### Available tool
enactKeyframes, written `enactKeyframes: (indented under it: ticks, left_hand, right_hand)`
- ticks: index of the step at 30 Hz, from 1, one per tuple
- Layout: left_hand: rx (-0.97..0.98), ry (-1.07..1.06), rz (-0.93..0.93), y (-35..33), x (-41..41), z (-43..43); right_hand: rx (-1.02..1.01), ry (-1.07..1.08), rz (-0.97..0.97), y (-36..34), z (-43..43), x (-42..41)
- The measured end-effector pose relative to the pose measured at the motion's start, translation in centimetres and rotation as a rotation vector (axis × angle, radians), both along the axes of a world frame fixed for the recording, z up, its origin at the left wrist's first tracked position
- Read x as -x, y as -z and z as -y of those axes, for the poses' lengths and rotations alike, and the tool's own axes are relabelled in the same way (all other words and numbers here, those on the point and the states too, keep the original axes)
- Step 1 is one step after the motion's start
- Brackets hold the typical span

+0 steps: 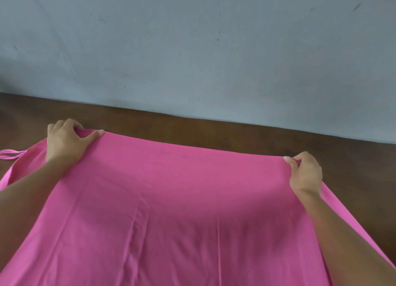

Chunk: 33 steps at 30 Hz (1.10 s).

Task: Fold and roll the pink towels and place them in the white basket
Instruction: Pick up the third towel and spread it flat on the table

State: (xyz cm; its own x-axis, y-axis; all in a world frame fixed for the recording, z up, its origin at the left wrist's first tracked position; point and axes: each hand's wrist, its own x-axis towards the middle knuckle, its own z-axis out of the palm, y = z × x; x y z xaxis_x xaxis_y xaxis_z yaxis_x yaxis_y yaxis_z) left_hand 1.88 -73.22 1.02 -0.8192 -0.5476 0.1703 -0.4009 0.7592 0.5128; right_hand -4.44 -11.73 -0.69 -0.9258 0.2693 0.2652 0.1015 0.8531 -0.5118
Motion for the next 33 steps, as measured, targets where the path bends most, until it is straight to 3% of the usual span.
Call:
enactKeyframes:
  ticks: [12, 21, 28, 33]
  left_hand:
    - [-0.037, -0.086, -0.093, 0.4, 10.2, 0.4]
    - [-0.004, -0.105, -0.095, 0.5, 12.0, 0.8]
    - [0.179, -0.060, -0.026, 0.3, 11.7, 0.8]
    - [0.328, -0.014, 0.126, -0.7, 10.4, -0.3]
  right_hand:
    - [-0.071, -0.015, -0.031, -0.1, 0.9, 10.3]
    - [-0.126, 0.012, -0.084, 0.4, 1.2, 13.7]
    - [-0.241, 0.023, -0.079, 0.2, 1.5, 13.5]
    - [-0.388, -0.042, -0.088, -1.2, 2.0, 11.3]
